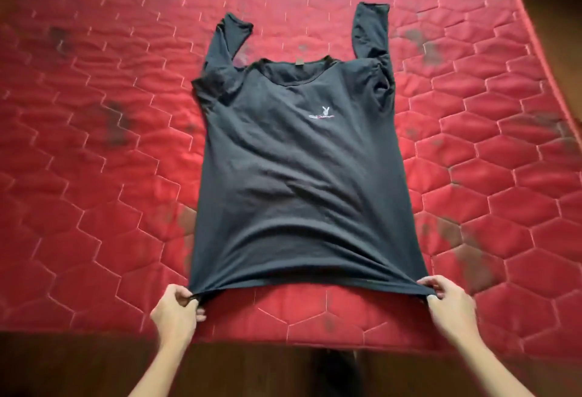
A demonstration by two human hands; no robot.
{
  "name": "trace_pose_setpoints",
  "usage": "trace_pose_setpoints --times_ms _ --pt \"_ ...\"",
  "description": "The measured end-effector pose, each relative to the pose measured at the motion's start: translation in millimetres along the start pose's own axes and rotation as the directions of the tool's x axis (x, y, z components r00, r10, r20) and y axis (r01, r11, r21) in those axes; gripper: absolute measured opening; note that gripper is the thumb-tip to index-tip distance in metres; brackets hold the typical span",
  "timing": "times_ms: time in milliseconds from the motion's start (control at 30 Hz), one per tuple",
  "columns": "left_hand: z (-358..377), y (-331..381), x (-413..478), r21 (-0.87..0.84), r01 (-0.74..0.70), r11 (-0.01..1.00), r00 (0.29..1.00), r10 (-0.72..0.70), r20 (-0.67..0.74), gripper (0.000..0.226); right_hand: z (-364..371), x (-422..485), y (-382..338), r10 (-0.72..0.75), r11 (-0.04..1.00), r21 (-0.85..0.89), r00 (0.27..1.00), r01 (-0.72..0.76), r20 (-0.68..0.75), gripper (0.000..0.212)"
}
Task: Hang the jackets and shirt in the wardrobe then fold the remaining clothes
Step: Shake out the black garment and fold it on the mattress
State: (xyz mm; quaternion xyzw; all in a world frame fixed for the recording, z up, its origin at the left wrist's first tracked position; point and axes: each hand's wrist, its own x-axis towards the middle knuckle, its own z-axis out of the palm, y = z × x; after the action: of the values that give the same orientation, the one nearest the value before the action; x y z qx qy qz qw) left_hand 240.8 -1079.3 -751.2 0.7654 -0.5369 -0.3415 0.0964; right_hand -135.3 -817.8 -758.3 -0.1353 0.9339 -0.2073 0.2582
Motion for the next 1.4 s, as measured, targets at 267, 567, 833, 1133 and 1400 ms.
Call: trace_pose_setpoints --times_ms 267,567,833,1133,1400 --pt "-62 -102 -44 0.138 0.102 0.985 0.994 -0.106 0.022 0.024 6 -117 89 0.172 0.983 -0.057 0.984 -0.175 -0.043 0.033" --pt "-80 -169 -61 0.312 0.064 0.948 0.992 -0.095 0.085 0.018 30 -173 127 0.231 0.973 -0.004 0.973 -0.231 -0.025 0.034" --pt "-63 -96 -55 0.262 -0.073 0.962 0.976 0.015 0.218 0.009 -6 -152 67 0.185 0.981 0.059 0.982 -0.186 0.021 0.048" --pt "44 126 -44 0.031 -0.381 0.924 0.832 0.329 0.447 0.015 -37 5 -56 0.087 0.979 0.181 0.995 -0.093 0.043 0.03" --pt "207 298 -34 -0.149 -0.491 0.858 0.732 0.499 0.464 0.019 -46 221 -141 0.134 0.965 0.236 0.989 -0.116 -0.062 0.031"
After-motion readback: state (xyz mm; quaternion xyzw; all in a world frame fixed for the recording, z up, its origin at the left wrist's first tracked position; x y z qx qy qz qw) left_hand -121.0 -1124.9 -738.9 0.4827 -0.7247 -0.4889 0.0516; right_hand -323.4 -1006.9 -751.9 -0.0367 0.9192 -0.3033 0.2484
